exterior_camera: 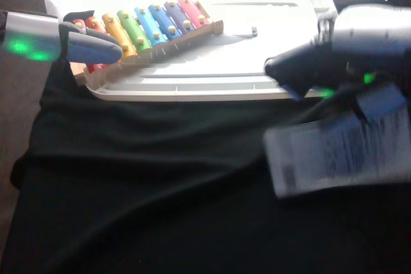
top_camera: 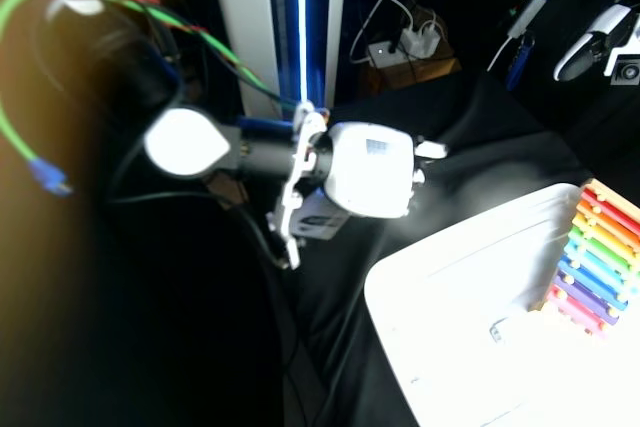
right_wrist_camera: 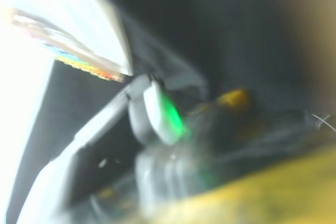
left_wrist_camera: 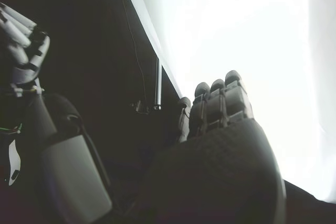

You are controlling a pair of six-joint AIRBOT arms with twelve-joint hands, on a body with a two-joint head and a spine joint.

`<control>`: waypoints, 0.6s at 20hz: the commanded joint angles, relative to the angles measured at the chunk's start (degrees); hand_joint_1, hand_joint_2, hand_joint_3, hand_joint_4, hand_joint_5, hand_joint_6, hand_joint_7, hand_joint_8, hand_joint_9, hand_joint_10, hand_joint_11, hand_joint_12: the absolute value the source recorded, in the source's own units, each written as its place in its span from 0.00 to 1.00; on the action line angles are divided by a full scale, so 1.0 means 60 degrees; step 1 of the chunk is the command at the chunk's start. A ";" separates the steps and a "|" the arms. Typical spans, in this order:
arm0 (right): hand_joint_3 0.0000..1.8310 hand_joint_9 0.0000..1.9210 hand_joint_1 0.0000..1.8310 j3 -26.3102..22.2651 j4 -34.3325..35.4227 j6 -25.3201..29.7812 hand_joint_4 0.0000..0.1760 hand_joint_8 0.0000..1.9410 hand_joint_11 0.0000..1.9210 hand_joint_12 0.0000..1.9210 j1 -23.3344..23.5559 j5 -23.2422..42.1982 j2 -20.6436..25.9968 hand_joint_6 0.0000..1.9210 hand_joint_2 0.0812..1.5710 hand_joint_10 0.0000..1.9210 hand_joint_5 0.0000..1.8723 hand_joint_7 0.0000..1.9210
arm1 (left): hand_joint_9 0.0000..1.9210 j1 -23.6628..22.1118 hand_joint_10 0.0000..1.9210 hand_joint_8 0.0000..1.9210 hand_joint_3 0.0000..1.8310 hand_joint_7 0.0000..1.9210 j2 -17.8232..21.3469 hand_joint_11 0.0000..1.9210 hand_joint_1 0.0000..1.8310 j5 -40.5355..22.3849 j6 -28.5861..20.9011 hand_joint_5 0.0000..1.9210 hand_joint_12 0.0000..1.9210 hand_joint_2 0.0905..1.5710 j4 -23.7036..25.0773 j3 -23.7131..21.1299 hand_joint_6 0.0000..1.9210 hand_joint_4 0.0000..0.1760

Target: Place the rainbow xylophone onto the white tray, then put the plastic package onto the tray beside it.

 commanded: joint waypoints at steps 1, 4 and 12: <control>0.61 0.71 0.68 0.0029 0.0613 0.0044 0.73 1.00 0.75 1.00 0.0171 0.0726 -0.0035 1.00 0.50 1.00 0.38 0.48 | 0.02 -0.0074 0.00 0.00 0.00 0.04 -0.0026 0.00 0.42 -0.1143 0.0004 0.00 0.00 0.43 -0.0215 0.0016 0.00 0.66; 0.65 0.64 0.73 0.0275 0.0787 0.0044 0.63 1.00 0.67 1.00 0.0287 0.0710 -0.0158 1.00 0.46 1.00 0.34 0.40 | 0.02 -0.0072 0.00 0.00 0.00 0.04 -0.0029 0.00 0.42 -0.1118 0.0005 0.00 0.00 0.43 -0.0215 0.0027 0.00 0.64; 0.55 0.53 0.71 0.0089 0.0927 0.0045 1.00 1.00 0.59 1.00 0.0286 0.0680 0.0216 1.00 0.54 1.00 0.32 0.35 | 0.02 -0.0047 0.00 0.00 0.00 0.04 -0.0029 0.00 0.44 -0.1131 0.0005 0.00 0.00 0.42 -0.0217 0.0027 0.00 0.77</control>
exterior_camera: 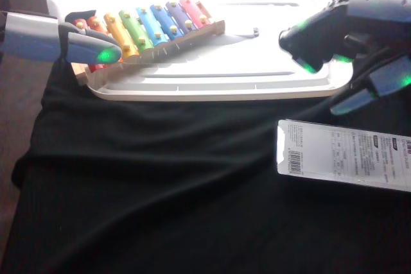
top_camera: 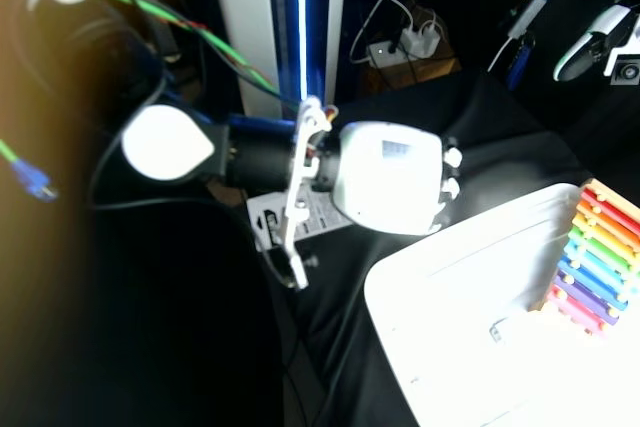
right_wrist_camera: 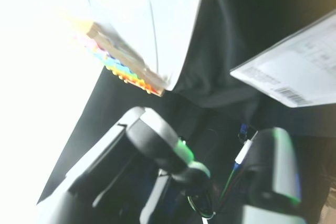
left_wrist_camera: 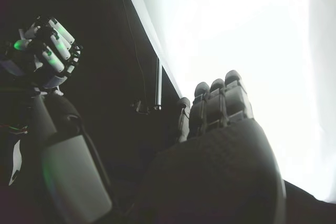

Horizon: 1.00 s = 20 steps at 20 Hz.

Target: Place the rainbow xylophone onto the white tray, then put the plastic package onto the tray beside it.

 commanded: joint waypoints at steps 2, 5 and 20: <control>0.43 0.43 0.56 -0.0178 0.0614 0.0042 0.20 0.98 0.47 1.00 0.0123 0.0660 0.0110 1.00 0.65 1.00 0.27 0.32 | 0.02 -0.0022 0.00 0.00 0.00 0.04 -0.0020 0.00 0.43 -0.1178 -0.0001 0.00 0.00 0.42 -0.0217 0.0019 0.00 0.80; 0.03 0.30 0.41 -0.0517 0.0614 0.0042 0.99 0.94 0.31 0.99 -0.0055 0.0670 0.0427 0.88 0.84 0.97 0.29 0.25 | 0.01 0.0035 0.00 0.00 0.00 0.03 -0.0010 0.00 0.46 -0.1231 -0.0005 0.00 0.00 0.42 -0.0252 0.0005 0.00 0.85; 0.00 0.29 0.34 -0.1663 0.0662 0.0040 0.00 0.00 0.14 0.45 -0.1206 0.0782 0.1649 0.00 0.49 0.00 0.11 0.24 | 0.02 0.0251 0.00 0.00 0.00 0.03 0.0127 0.00 0.44 -0.1391 -0.0006 0.00 0.00 0.43 -0.0419 -0.0101 0.00 0.60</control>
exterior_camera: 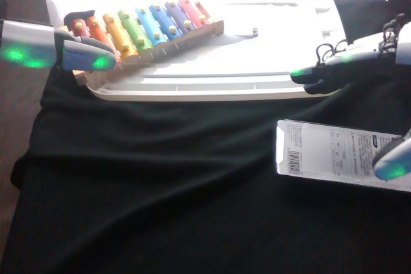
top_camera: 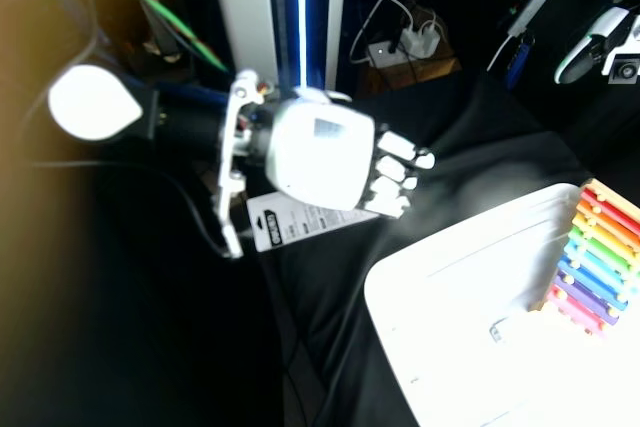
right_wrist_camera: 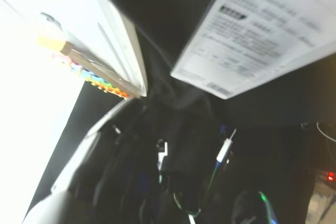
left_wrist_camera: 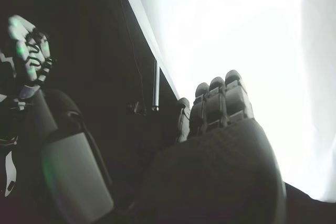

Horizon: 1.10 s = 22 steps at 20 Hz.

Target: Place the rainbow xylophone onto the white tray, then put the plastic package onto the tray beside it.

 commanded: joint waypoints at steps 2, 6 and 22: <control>0.00 0.27 0.36 -0.0088 0.0659 0.0051 0.00 0.00 0.12 0.48 -0.0033 0.0734 0.0065 0.00 0.46 0.00 0.09 0.24 | 0.02 -0.0079 0.00 0.00 0.00 0.04 0.0061 0.00 0.44 -0.1174 -0.0006 0.00 0.00 0.43 -0.0217 -0.0001 0.00 0.64; 0.00 0.26 0.33 -0.0127 0.0768 0.0052 0.06 0.00 0.13 0.45 -0.0313 0.0730 0.0152 0.00 0.44 0.00 0.09 0.21 | 0.03 -0.0072 0.00 0.00 0.00 0.04 0.0061 0.00 0.44 -0.1173 -0.0006 0.00 0.00 0.43 -0.0228 -0.0008 0.00 0.68; 0.00 0.22 0.31 0.0239 0.1437 0.0052 0.00 0.00 0.13 0.40 -0.1506 0.0543 -0.0270 0.00 0.44 0.00 0.08 0.16 | 0.02 -0.0066 0.00 0.00 0.00 0.03 0.0054 0.00 0.45 -0.1156 -0.0005 0.00 0.00 0.44 -0.0228 -0.0030 0.00 0.73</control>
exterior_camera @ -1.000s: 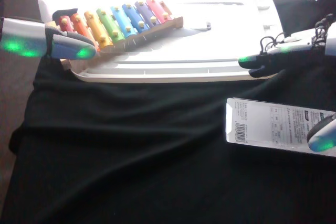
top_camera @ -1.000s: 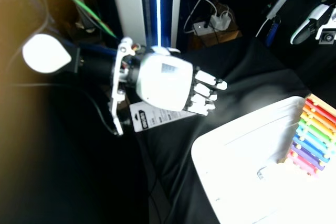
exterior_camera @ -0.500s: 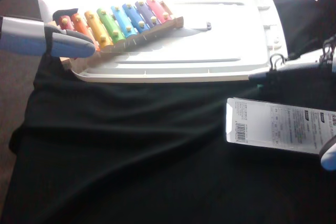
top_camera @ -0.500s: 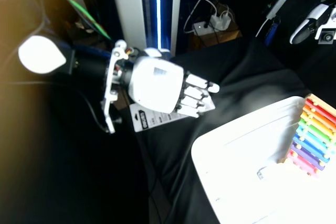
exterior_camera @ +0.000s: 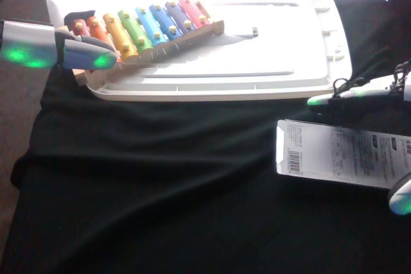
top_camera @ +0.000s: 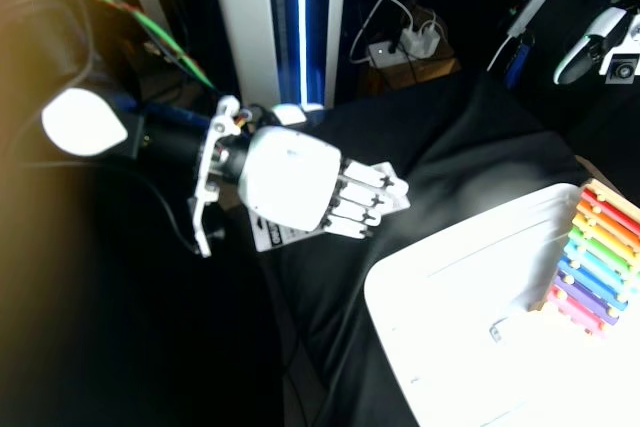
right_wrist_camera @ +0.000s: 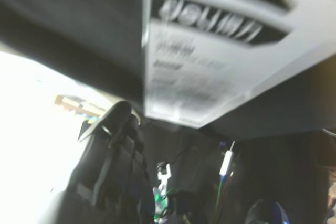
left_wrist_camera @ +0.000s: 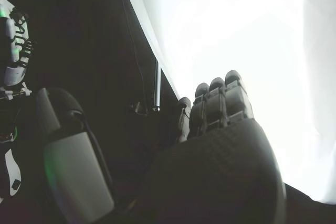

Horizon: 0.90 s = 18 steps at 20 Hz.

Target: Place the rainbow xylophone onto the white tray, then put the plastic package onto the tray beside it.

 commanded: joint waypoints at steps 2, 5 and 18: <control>0.00 0.22 0.29 0.0051 0.0562 0.0056 0.00 0.00 0.15 0.35 -0.0044 0.0728 -0.0110 0.00 0.44 0.00 0.09 0.17 | 0.02 -0.0066 0.00 0.00 0.00 0.03 0.0046 0.00 0.45 -0.1151 -0.0005 0.00 0.00 0.44 -0.0192 -0.0012 0.00 0.66; 0.00 0.22 0.30 0.0185 0.0592 0.0058 0.00 0.00 0.19 0.22 -0.0227 0.0653 -0.0326 0.00 0.44 0.00 0.08 0.17 | 0.02 -0.0067 0.00 0.00 0.00 0.03 0.0045 0.00 0.46 -0.1133 -0.0004 0.00 0.00 0.44 -0.0192 -0.0014 0.00 0.61; 0.00 0.22 0.34 0.0642 0.0926 0.0059 0.07 0.00 0.16 0.19 -0.0414 0.0325 -0.0656 0.00 0.43 0.00 0.07 0.18 | 0.02 -0.0065 0.00 0.00 0.00 0.03 0.0033 0.00 0.45 -0.1154 -0.0002 0.00 0.00 0.44 -0.0189 -0.0014 0.00 0.66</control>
